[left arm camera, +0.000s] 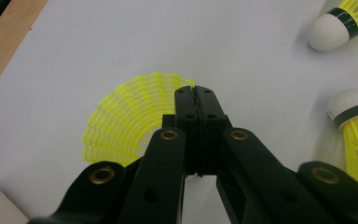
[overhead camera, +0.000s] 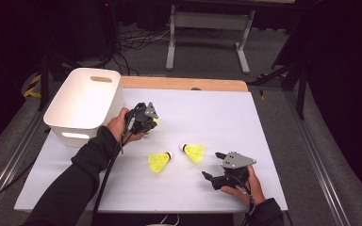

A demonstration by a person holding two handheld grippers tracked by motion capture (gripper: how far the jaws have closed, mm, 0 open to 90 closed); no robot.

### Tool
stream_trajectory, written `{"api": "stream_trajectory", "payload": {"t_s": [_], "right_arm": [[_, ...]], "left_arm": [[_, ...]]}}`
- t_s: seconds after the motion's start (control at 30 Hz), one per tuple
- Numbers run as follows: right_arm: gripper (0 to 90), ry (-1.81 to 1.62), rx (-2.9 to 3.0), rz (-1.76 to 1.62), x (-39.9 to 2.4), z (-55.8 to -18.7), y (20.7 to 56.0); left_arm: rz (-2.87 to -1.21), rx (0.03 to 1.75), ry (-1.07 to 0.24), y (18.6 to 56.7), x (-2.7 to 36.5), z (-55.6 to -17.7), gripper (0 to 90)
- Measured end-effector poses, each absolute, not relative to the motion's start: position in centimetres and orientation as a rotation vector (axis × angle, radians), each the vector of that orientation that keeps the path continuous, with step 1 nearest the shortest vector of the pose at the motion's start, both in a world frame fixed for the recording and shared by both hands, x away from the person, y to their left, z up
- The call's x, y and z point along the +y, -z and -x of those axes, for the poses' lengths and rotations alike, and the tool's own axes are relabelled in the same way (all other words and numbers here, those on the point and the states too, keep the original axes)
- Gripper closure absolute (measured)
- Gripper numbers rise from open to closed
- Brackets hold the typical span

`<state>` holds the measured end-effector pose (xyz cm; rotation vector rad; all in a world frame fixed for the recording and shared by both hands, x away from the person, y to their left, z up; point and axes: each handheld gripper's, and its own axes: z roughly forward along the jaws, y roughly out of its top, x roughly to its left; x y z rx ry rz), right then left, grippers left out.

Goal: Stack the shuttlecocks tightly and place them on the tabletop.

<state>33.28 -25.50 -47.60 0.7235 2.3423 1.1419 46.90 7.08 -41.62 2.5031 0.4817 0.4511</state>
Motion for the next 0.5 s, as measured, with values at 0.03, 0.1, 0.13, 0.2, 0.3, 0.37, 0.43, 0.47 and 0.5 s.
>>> {"api": "stream_trajectory", "payload": {"t_s": [0.03,0.1,0.13,0.2,0.3,0.37,0.43,0.47,0.5], "right_arm": [[16.5,-1.142,2.342,-0.724,-25.5,-33.3,47.6],[16.3,-1.143,2.338,-0.725,-25.5,-33.3,47.6],[16.3,-1.143,2.338,-0.725,-25.5,-33.3,47.6],[16.2,-1.142,2.341,-0.721,-25.4,-33.2,47.5],[16.0,-1.14,2.345,-0.715,-25.4,-33.2,47.6],[15.9,-1.139,2.346,-0.715,-25.4,-33.2,47.6],[15.8,-1.139,2.35,-0.713,-25.3,-33.2,47.6],[15.7,-1.132,2.352,-0.711,-25.3,-33.2,47.6],[15.7,-1.128,2.355,-0.709,-25.3,-33.2,47.6]], "left_arm": [[-2.503,0.482,-0.451,41.6,7.1,-46.9,89.5],[-2.503,0.464,-0.426,41.9,6.5,-47.0,89.2],[-2.502,0.46,-0.416,42.1,6.2,-47.0,89.2],[-2.509,0.438,-0.399,42.5,5.5,-47.1,88.9],[-2.53,0.422,-0.366,43.2,4.5,-47.2,88.9],[-2.53,0.432,-0.359,43.3,4.4,-47.1,88.9],[-2.533,0.432,-0.352,43.4,4.4,-47.3,88.8],[-2.54,0.433,-0.354,43.5,4.4,-47.3,88.8],[-2.545,0.435,-0.353,43.5,4.4,-47.3,88.8]]}}
